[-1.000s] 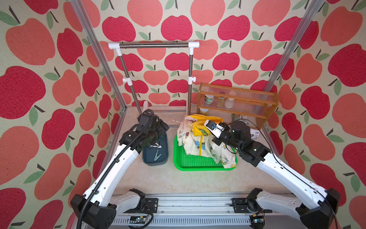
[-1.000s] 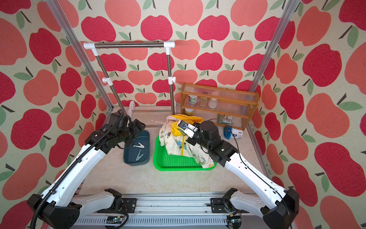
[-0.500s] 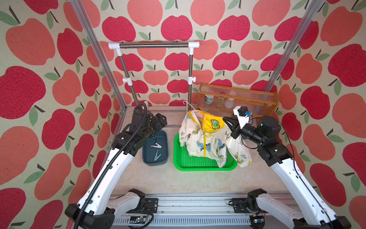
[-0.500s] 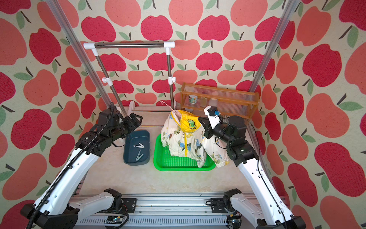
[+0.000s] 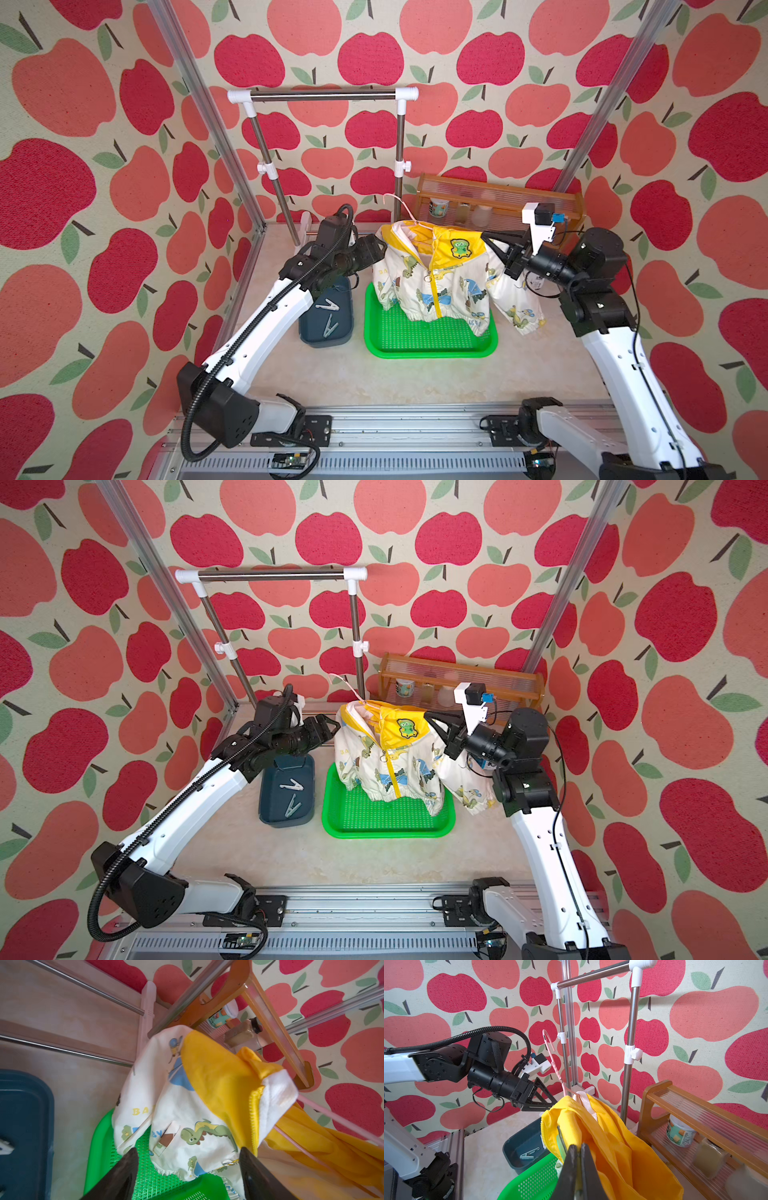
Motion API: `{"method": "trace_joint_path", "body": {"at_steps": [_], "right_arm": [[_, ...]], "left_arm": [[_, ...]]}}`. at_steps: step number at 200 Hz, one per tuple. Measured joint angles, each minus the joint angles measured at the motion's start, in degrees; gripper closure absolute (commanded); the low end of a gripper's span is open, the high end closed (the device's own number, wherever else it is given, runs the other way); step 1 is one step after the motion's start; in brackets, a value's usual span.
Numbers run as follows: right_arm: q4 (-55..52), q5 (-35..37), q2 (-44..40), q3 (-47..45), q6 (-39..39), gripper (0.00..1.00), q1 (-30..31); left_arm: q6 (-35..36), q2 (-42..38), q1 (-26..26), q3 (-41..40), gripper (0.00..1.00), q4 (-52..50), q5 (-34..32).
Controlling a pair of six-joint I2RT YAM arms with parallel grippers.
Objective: Remove the clothespins securing jackets to the hanger
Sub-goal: Adjust the hanger in the basket.
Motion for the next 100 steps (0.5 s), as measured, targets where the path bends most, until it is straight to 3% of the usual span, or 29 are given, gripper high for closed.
{"method": "trace_joint_path", "body": {"at_steps": [31, 61, 100], "right_arm": [[-0.79, -0.59, 0.17, 0.0, 0.07, 1.0, -0.02], [-0.59, -0.9, 0.17, 0.0, 1.33, 1.0, -0.04], [-0.28, -1.44, 0.17, -0.13, 2.84, 1.0, -0.11]], "left_arm": [[5.55, 1.11, -3.52, 6.78, 0.3, 1.44, -0.46], [10.99, 2.54, -7.19, 13.94, 0.29, 2.54, -1.97], [15.5, 6.03, -10.01, 16.68, 0.3, 3.39, -2.89]]}}
